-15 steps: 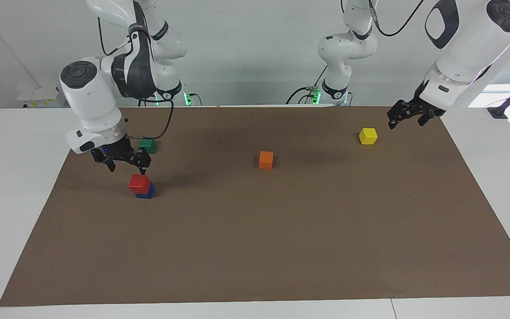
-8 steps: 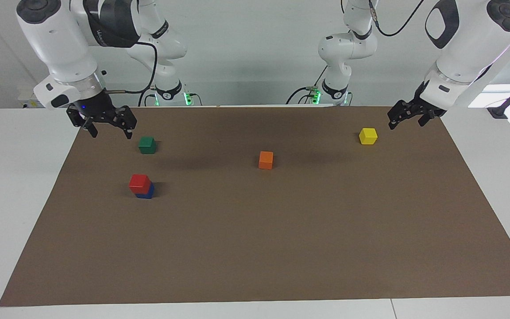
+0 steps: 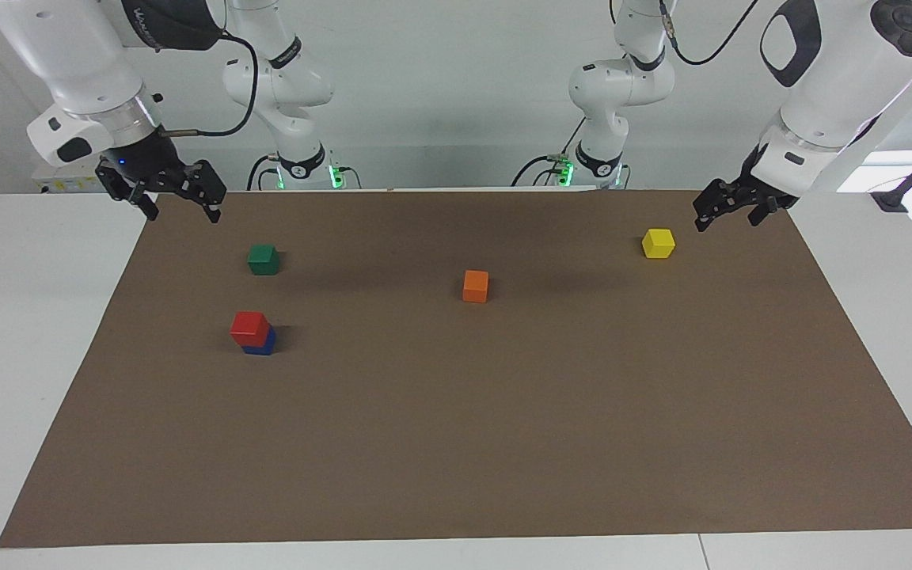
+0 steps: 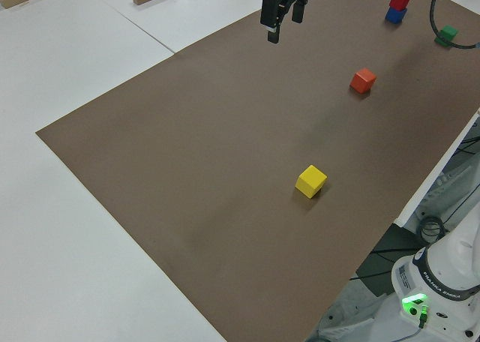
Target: Transfer red block to right arm and stack on blue block
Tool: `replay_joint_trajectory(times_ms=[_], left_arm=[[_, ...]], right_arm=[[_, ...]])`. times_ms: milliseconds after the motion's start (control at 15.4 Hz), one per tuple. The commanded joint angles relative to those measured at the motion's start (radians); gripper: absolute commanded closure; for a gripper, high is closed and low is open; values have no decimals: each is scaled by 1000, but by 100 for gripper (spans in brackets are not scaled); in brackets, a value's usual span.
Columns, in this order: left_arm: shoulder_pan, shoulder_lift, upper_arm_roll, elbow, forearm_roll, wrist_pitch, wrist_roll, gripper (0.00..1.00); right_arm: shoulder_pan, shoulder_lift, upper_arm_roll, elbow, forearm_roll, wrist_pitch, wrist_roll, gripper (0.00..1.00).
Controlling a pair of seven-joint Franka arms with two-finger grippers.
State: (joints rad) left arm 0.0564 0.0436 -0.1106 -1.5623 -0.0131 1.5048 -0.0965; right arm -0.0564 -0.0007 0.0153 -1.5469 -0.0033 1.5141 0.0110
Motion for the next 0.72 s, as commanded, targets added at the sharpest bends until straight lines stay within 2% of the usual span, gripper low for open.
replay_joint_trajectory(times_ms=[0,651], left_arm=[[-12,18,11,27,19,2,-11,0],[-12,18,12,27,19,2,-11,0]], right_arm=[[-23,-8,6,-12,8,11,-25,0],[-20,-7,-3,-5,-6,6,-25,0]])
